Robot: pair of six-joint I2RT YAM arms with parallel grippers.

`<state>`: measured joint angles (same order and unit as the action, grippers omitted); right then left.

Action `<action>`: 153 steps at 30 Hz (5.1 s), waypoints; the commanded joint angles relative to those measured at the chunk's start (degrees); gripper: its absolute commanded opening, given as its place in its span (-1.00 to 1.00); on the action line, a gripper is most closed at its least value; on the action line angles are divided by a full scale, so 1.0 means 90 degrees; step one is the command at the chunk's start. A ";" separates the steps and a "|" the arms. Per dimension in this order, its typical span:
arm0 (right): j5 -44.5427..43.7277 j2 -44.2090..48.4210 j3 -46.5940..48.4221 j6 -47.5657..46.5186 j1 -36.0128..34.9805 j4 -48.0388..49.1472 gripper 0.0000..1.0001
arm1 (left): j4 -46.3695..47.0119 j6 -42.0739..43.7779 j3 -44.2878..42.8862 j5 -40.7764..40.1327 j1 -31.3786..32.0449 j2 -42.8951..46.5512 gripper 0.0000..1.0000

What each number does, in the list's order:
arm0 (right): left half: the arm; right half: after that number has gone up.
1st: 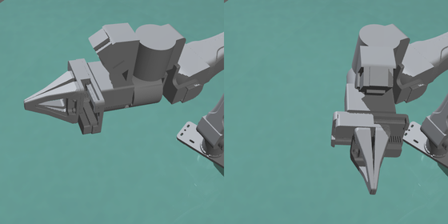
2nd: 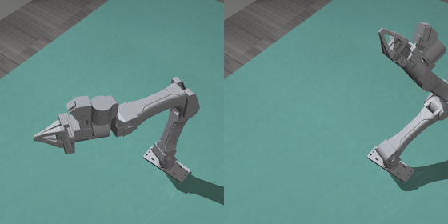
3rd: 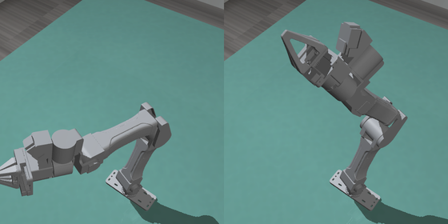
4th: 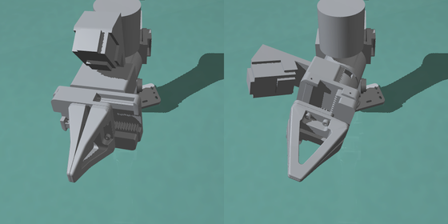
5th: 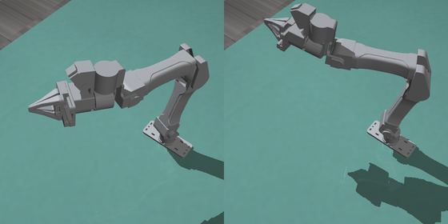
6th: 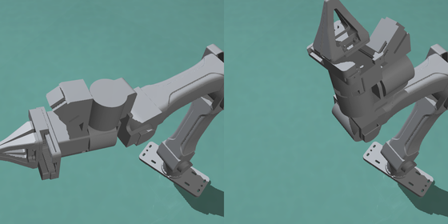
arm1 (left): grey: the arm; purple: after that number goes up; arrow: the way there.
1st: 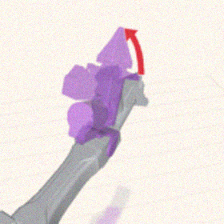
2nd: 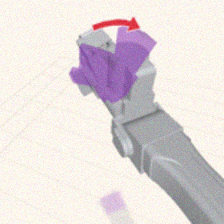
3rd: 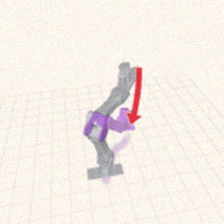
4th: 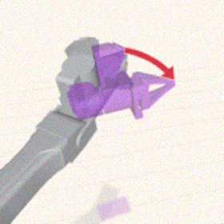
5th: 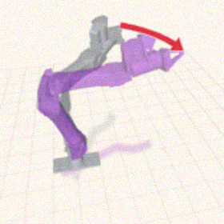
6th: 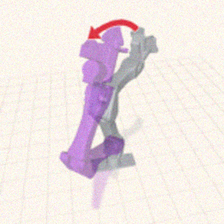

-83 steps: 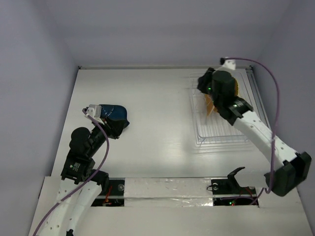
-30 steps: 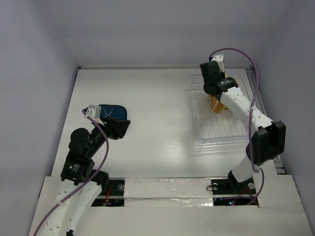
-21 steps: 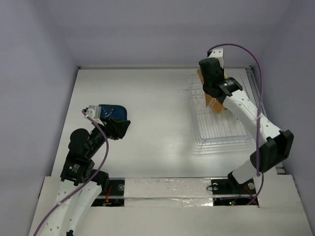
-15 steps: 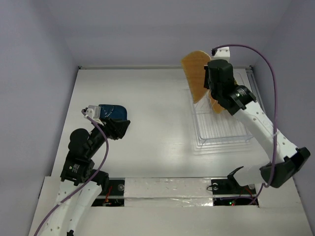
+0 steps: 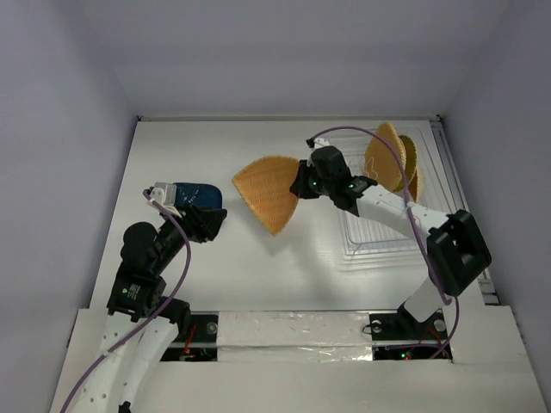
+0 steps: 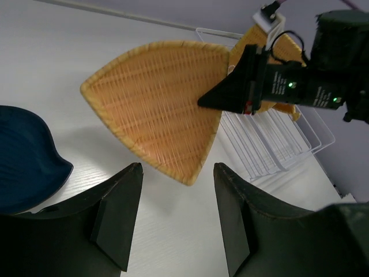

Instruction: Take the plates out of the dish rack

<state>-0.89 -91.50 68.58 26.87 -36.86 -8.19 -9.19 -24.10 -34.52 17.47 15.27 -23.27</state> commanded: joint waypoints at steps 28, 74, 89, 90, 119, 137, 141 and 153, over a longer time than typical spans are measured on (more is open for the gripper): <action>-0.0907 -0.0868 -0.0940 0.1136 -0.0064 0.1858 0.25 | 0.0387 0.0011 -0.0041 0.0236 -0.0231 -0.0149 -0.01; -0.4551 0.1340 -0.0432 -0.1218 0.2543 -0.0663 0.02 | 0.0416 0.0012 -0.0022 0.0285 -0.0231 -0.0061 -0.01; -0.4482 0.1514 -0.0237 -0.1637 0.2543 -0.0819 -1.00 | 0.0426 0.0011 -0.0022 0.0295 -0.0231 -0.0071 -0.01; -0.4462 0.1611 -0.0227 -0.1677 0.2485 -0.0800 -1.00 | 0.0426 0.0011 -0.0022 0.0304 -0.0231 -0.0071 -0.01; -0.4152 0.3838 -0.0549 -0.1299 0.1919 -0.0311 -1.00 | 0.0435 0.0002 -0.0012 0.0304 -0.0231 -0.0032 -0.01; 0.0821 0.1663 -0.1360 0.2286 0.0356 0.3417 -1.00 | 0.0426 -0.0008 -0.0012 0.0275 -0.0231 -0.0052 -0.01; 0.0899 0.1008 -0.1408 0.3096 0.0150 0.3984 -1.00 | 0.0435 -0.0008 -0.0012 0.0304 -0.0231 -0.0071 -0.01; 0.0519 0.0197 -0.2131 0.4289 0.0092 0.5148 -1.00 | 0.0435 0.0002 -0.0021 0.0314 -0.0231 -0.0081 -0.01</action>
<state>5.32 -90.54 48.90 61.01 -36.07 25.96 -8.40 -24.12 -34.52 19.49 13.39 -24.12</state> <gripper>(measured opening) 0.185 0.491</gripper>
